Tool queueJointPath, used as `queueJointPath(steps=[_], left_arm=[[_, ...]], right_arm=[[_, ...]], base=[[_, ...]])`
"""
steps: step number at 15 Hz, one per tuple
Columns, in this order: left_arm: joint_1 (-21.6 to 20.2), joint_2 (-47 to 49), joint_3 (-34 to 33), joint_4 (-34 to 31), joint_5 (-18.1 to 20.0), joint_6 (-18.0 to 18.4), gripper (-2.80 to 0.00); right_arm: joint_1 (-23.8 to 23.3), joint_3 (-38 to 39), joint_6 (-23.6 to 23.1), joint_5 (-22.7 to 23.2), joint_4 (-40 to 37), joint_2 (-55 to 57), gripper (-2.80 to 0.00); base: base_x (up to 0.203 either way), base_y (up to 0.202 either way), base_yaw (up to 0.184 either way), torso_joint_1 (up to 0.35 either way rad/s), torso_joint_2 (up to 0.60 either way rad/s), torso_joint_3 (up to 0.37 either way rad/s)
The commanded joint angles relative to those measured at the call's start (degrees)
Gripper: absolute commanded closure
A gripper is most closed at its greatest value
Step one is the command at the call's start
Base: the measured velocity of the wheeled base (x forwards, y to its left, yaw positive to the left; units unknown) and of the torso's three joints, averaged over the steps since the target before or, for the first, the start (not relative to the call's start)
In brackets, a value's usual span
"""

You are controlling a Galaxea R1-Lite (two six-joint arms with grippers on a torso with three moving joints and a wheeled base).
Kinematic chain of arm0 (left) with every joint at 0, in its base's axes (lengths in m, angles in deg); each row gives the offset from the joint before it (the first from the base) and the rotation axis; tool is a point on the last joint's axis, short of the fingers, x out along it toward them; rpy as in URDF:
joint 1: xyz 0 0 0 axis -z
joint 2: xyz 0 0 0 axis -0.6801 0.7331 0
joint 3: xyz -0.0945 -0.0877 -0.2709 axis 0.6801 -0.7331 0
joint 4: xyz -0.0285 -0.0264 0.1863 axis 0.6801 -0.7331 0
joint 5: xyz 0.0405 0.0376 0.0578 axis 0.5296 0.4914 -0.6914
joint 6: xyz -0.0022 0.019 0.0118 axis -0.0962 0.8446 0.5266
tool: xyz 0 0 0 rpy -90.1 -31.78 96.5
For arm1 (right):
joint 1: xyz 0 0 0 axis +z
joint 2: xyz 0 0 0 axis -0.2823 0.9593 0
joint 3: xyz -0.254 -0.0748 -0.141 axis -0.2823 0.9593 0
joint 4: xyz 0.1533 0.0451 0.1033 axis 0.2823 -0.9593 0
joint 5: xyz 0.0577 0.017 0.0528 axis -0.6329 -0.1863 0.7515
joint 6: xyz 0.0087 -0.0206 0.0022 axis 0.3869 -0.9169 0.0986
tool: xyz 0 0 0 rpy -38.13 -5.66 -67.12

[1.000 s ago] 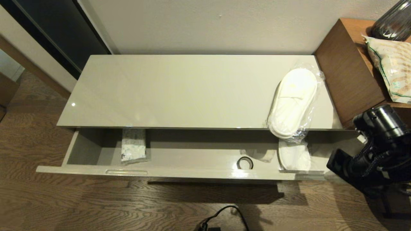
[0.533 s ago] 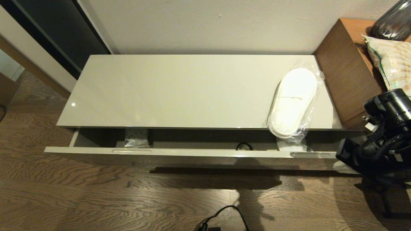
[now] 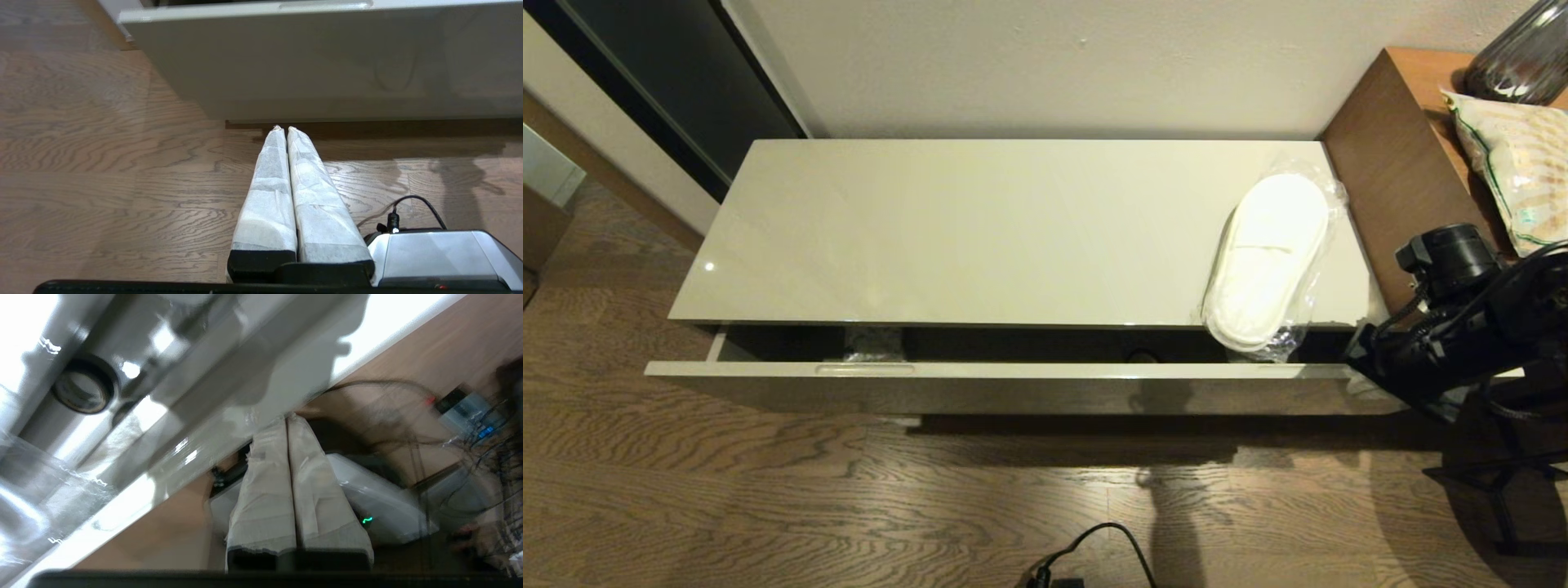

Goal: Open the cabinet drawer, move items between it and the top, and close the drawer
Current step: Close the drawer

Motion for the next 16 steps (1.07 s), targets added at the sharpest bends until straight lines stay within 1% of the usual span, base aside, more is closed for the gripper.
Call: queueJointPath(steps=[1, 4, 6, 9, 13, 16], left_arm=[[-0.1, 0.1, 0.0, 0.0, 0.0, 0.0, 0.00], [-0.1, 0.1, 0.0, 0.0, 0.0, 0.1, 0.00], [-0.1, 0.1, -0.1, 0.0, 0.0, 0.0, 0.00], [-0.1, 0.1, 0.0, 0.0, 0.0, 0.0, 0.00], [0.0, 0.1, 0.0, 0.0, 0.0, 0.0, 0.00], [0.0, 0.1, -0.1, 0.0, 0.0, 0.0, 0.00]], right_arm=[[-2.3, -8.1, -0.4, 0.3, -0.8, 3.7, 0.00], [-2.8, -16.5, -0.7, 1.4, -5.8, 3.5, 0.00], [-2.8, -20.0, -0.8, 1.7, -10.0, 2.3, 0.00], [-2.8, -20.3, -1.2, 3.3, -11.9, 0.2, 0.00], [-2.8, -19.5, -0.9, 3.2, -11.6, -0.2, 0.00], [-3.1, -21.8, -0.5, 3.0, -10.8, 0.0, 0.00]], base=[[0.000, 0.000, 0.000, 0.000, 0.00, 0.000], [0.000, 0.000, 0.000, 0.000, 0.00, 0.000], [0.000, 0.000, 0.000, 0.000, 0.00, 0.000], [0.000, 0.000, 0.000, 0.000, 0.00, 0.000], [0.000, 0.000, 0.000, 0.000, 0.00, 0.000], [0.000, 0.000, 0.000, 0.000, 0.00, 0.000]])
